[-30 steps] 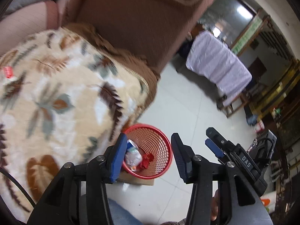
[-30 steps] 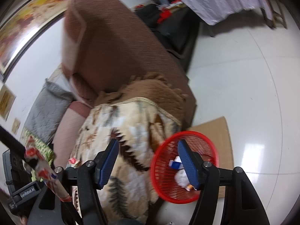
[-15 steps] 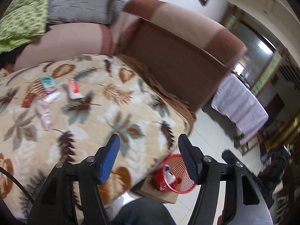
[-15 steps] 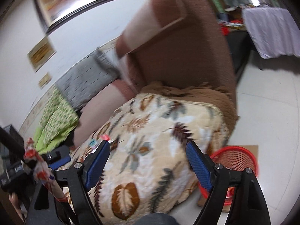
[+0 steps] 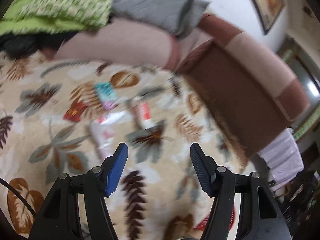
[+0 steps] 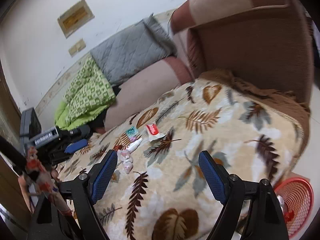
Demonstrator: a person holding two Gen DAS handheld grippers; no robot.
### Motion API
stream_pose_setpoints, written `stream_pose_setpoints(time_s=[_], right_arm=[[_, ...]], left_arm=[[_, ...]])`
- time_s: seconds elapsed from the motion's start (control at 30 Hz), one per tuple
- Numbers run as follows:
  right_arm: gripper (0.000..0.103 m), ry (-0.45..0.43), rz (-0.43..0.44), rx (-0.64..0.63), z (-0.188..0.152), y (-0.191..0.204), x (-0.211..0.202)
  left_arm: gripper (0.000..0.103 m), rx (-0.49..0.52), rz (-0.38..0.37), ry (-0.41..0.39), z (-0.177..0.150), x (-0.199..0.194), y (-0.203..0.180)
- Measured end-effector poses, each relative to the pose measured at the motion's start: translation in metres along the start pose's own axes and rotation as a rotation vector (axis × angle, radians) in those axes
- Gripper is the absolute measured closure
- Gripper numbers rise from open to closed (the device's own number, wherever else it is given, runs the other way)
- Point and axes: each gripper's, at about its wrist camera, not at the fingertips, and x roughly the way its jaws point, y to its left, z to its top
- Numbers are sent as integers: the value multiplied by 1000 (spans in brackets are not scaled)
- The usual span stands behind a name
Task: Collect trash
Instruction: 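Move both open tools back over the trash on the sofa blanket, then grasp the clear plastic bag with the left tool while the right tool grasps the red-white packet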
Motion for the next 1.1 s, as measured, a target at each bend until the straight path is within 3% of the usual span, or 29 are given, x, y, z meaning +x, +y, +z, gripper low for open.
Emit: stream_pose_setpoints(time_s=[0.13, 0.33, 0.47, 0.73, 0.83, 0.97, 1.07, 1.1], right_arm=[[15, 91, 39, -38, 11, 3, 68], [15, 246, 143, -67, 20, 7, 174], [15, 305, 159, -89, 28, 10, 234], [15, 407, 124, -97, 47, 11, 327], [15, 447, 111, -67, 48, 3, 357], [23, 488, 100, -50, 39, 0, 382], [44, 473, 28, -103, 34, 3, 384], [45, 470, 35, -106, 33, 3, 382]], left_arm=[[40, -62, 60, 37, 4, 18, 31], [40, -87, 75, 100, 3, 39, 50], [40, -118, 51, 173, -1, 62, 57], [40, -141, 118, 238, -6, 110, 78], [47, -184, 134, 280, -12, 124, 90], [64, -201, 164, 319, -15, 135, 96], [73, -208, 170, 340, -19, 139, 97], [73, -205, 174, 336, -20, 138, 96]])
